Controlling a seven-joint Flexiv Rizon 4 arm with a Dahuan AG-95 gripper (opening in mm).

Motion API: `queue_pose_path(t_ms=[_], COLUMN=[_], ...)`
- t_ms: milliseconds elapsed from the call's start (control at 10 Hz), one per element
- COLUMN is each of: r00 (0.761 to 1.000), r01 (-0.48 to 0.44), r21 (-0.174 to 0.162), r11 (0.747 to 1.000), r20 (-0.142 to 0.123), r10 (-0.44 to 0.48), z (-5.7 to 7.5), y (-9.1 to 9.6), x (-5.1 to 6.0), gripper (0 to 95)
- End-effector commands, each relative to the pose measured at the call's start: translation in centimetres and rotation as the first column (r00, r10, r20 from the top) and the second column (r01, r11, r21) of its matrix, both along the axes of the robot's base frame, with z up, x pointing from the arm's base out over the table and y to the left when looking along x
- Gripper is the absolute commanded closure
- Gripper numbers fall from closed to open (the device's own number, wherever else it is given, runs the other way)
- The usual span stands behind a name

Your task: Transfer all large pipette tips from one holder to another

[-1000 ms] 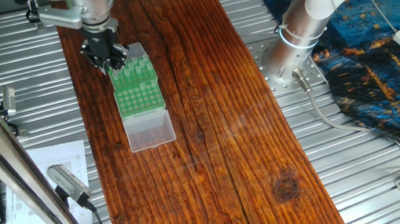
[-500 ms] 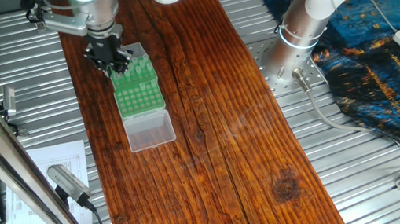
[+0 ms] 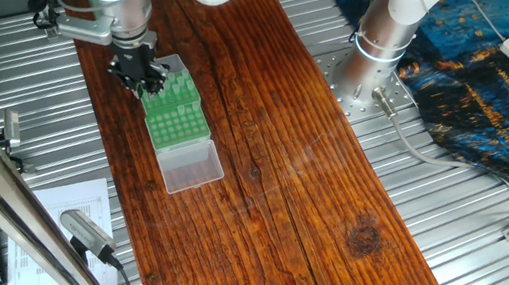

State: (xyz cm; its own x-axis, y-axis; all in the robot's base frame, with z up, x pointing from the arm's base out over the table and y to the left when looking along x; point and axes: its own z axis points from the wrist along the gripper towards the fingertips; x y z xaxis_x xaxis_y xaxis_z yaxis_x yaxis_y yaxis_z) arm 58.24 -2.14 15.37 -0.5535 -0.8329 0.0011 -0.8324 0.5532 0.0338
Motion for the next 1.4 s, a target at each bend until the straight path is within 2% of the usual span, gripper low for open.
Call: queue_pose_path(t_ms=[100, 200, 900, 1200, 1400], r00=[1.0, 1.0, 1.0, 1.0, 0.999], r01=[-0.002, -0.002, -0.018, -0.027, -0.045], r21=[-0.002, -0.002, -0.001, -0.003, -0.012], r11=[1.0, 1.0, 1.0, 1.0, 0.999], r20=[0.0, 0.0, 0.0, -0.002, -0.008], r10=[0.002, 0.002, 0.018, 0.027, 0.045], z=[0.0, 0.0, 0.3, 1.0, 2.0], y=[0.0, 0.0, -0.1, 0.1, 0.3], x=[-0.1, -0.1, -0.1, 0.0, -0.1], gripper=[76.0, 95.0, 95.0, 95.0, 95.0])
